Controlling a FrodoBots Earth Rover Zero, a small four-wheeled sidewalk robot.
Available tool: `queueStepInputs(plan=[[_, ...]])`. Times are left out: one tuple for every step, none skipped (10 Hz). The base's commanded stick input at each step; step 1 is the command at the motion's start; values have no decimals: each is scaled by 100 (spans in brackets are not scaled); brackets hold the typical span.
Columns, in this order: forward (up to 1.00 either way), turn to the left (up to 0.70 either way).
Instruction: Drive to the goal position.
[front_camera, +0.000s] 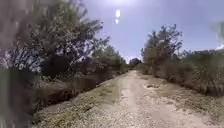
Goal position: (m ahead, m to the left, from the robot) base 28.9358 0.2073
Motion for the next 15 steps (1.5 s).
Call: queueStepInputs(plan=[[70, -35], [70, -35], [70, -35], [70, -35], [70, -35], [70, -33], [70, -10], [70, 0], [70, 0], [70, 0], [70, 0], [70, 0], [70, 0], [70, 0], [70, 0]])
